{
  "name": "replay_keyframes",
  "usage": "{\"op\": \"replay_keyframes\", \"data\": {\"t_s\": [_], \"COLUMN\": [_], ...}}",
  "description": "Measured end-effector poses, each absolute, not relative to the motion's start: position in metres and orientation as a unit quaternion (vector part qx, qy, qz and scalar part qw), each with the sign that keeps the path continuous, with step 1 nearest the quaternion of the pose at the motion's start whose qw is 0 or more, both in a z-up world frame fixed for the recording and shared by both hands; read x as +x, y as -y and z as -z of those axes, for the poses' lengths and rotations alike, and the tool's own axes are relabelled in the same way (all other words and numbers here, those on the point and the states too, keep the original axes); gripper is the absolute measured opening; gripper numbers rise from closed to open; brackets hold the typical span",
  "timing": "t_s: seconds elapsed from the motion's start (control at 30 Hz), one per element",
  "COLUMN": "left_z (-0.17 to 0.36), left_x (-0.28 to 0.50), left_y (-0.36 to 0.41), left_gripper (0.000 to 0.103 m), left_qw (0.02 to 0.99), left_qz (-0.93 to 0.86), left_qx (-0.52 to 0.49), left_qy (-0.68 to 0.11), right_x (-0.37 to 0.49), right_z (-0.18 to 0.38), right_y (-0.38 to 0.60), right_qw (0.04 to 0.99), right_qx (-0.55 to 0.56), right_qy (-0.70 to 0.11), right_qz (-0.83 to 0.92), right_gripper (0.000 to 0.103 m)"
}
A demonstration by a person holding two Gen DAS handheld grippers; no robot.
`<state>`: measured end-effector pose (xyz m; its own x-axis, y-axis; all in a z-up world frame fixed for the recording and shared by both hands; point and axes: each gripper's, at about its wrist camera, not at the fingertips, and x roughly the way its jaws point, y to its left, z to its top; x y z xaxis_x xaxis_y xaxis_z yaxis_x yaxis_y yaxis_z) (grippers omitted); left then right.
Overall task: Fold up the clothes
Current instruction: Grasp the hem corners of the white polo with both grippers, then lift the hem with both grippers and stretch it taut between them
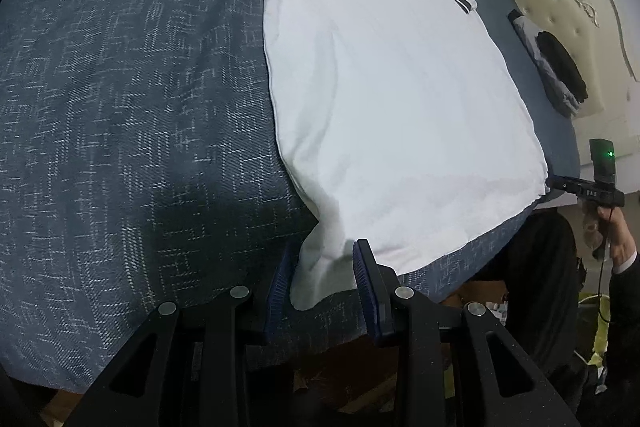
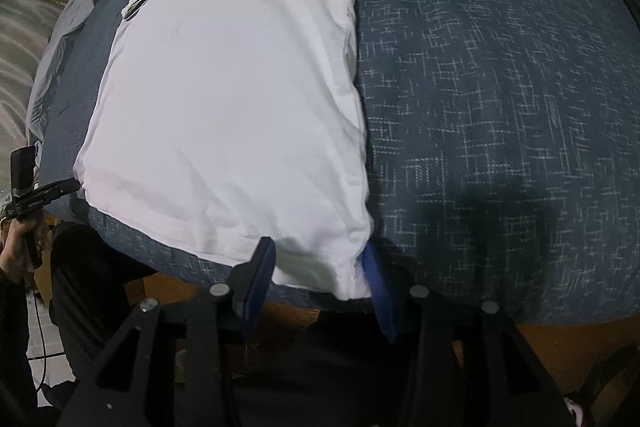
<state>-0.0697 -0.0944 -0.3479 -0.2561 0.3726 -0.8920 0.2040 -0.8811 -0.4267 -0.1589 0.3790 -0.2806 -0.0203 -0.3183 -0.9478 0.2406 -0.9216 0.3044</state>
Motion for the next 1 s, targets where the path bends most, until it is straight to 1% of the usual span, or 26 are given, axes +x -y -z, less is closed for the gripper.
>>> {"op": "replay_keyframes", "data": {"t_s": [0.03, 0.07, 0.1, 0.17, 0.2, 0.27, 0.3, 0.37, 0.47, 0.67, 0.9, 1.0], "left_z": [0.349, 0.35, 0.35, 0.35, 0.349, 0.348, 0.346, 0.344, 0.337, 0.318, 0.291, 0.277], "left_x": [-0.07, -0.07, -0.07, -0.071, -0.072, -0.072, -0.073, -0.072, -0.072, -0.077, -0.077, -0.075], "left_y": [0.094, 0.094, 0.093, 0.093, 0.093, 0.093, 0.092, 0.091, 0.091, 0.089, 0.088, 0.092], "left_gripper": [0.033, 0.033, 0.033, 0.032, 0.03, 0.022, 0.021, 0.014, 0.007, 0.003, 0.003, 0.003], "left_qw": [0.057, 0.058, 0.059, 0.061, 0.063, 0.065, 0.066, 0.068, 0.073, 0.081, 0.081, 0.083], "left_qz": [-0.756, -0.755, -0.755, -0.756, -0.758, -0.761, -0.762, -0.764, -0.77, -0.785, -0.807, -0.816], "left_qx": [-0.608, -0.609, -0.609, -0.609, -0.607, -0.605, -0.603, -0.602, -0.595, -0.577, -0.55, -0.537], "left_qy": [0.237, 0.237, 0.236, 0.233, 0.231, 0.226, 0.225, 0.222, 0.218, 0.21, 0.2, 0.199], "right_x": [-0.16, -0.16, -0.159, -0.159, -0.159, -0.159, -0.159, -0.16, -0.164, -0.163, -0.152, -0.151], "right_z": [0.281, 0.281, 0.28, 0.28, 0.28, 0.28, 0.278, 0.272, 0.26, 0.241, 0.241, 0.232], "right_y": [-0.38, -0.381, -0.382, -0.381, -0.38, -0.378, -0.378, -0.378, -0.38, -0.379, -0.357, -0.357], "right_qw": [0.197, 0.197, 0.198, 0.202, 0.204, 0.207, 0.209, 0.212, 0.218, 0.228, 0.234, 0.241], "right_qx": [0.672, 0.671, 0.669, 0.665, 0.663, 0.659, 0.656, 0.649, 0.637, 0.616, 0.597, 0.586], "right_qy": [0.031, 0.032, 0.032, 0.031, 0.03, 0.028, 0.026, 0.022, 0.026, 0.03, 0.033, 0.033], "right_qz": [0.713, 0.714, 0.715, 0.718, 0.72, 0.723, 0.725, 0.731, 0.739, 0.753, 0.767, 0.773], "right_gripper": [0.041, 0.035, 0.033, 0.023, 0.021, 0.012, 0.01, 0.008, 0.007, 0.007, 0.006, 0.006]}}
